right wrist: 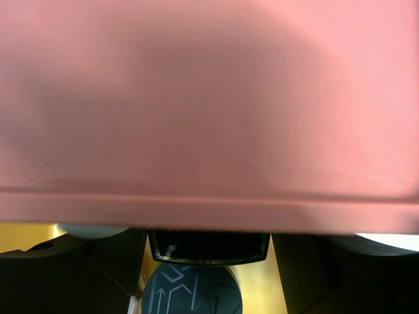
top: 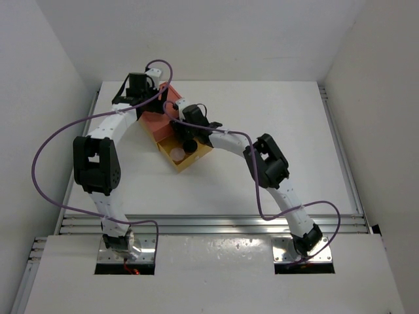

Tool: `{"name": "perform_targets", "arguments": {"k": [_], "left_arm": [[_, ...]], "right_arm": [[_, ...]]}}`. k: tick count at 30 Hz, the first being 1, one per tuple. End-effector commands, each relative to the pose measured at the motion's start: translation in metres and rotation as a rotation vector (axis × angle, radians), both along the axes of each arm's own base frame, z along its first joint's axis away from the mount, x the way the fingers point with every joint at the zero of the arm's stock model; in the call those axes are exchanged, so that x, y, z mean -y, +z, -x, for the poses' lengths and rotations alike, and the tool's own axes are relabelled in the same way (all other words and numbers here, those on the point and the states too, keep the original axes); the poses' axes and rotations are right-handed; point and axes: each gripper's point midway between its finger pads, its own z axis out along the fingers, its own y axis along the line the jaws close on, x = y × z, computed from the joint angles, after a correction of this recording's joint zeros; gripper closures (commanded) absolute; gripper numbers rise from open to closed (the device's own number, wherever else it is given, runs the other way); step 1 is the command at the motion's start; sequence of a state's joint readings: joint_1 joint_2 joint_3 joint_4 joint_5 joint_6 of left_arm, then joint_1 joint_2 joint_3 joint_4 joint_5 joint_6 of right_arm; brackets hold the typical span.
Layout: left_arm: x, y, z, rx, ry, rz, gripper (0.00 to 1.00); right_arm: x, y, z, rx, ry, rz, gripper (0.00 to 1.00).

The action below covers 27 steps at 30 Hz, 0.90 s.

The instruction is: Organize the makeup

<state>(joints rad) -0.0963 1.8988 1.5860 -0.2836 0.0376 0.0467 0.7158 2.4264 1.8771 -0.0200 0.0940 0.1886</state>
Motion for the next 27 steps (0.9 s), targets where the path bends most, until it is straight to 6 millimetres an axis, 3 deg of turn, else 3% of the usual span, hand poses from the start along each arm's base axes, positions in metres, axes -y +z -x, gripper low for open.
{"name": "perform_targets", "arguments": {"k": [1, 5, 11, 16, 18, 19, 20, 21, 22, 24, 25, 27], "left_arm": [[-0.004, -0.037, 0.013, -0.114, 0.002, -0.004, 0.18], [-0.004, -0.041, 0.015, -0.123, 0.002, -0.004, 0.18], [-0.004, -0.041, 0.015, -0.123, 0.002, -0.004, 0.18], [-0.004, -0.041, 0.015, -0.123, 0.002, -0.004, 0.18], [-0.005, -0.041, 0.015, -0.123, 0.009, -0.010, 0.18], [-0.005, -0.041, 0.015, -0.123, 0.009, -0.010, 0.18], [-0.006, -0.044, 0.017, -0.132, 0.009, -0.011, 0.18], [-0.006, -0.044, 0.017, -0.132, 0.009, -0.011, 0.18], [-0.006, -0.044, 0.017, -0.132, 0.009, -0.011, 0.18], [-0.006, -0.044, 0.017, -0.132, 0.009, -0.011, 0.18], [-0.006, -0.044, 0.017, -0.132, 0.009, -0.011, 0.18], [-0.010, -0.048, 0.019, -0.142, 0.024, -0.004, 0.18]], "right_arm": [[-0.008, 0.011, -0.009, 0.050, -0.020, -0.057, 0.29], [-0.011, 0.013, -0.005, 0.043, -0.005, -0.068, 0.10], [-0.018, 0.021, 0.008, 0.037, 0.047, -0.096, 0.06], [-0.021, 0.064, 0.025, 0.066, 0.081, -0.167, 0.10], [-0.024, 0.070, 0.044, 0.058, 0.129, -0.185, 0.13], [-0.025, 0.087, 0.049, 0.079, 0.140, -0.205, 0.13], [-0.023, 0.085, 0.056, 0.086, 0.149, -0.204, 0.15], [-0.027, 0.093, 0.062, 0.109, 0.162, -0.221, 0.19], [-0.016, 0.098, 0.075, 0.112, 0.168, -0.222, 0.21], [-0.016, 0.132, 0.085, 0.198, 0.184, -0.292, 0.29], [-0.011, 0.127, 0.091, 0.196, 0.186, -0.289, 0.32], [-0.005, 0.144, 0.098, 0.222, 0.187, -0.313, 0.42]]}}
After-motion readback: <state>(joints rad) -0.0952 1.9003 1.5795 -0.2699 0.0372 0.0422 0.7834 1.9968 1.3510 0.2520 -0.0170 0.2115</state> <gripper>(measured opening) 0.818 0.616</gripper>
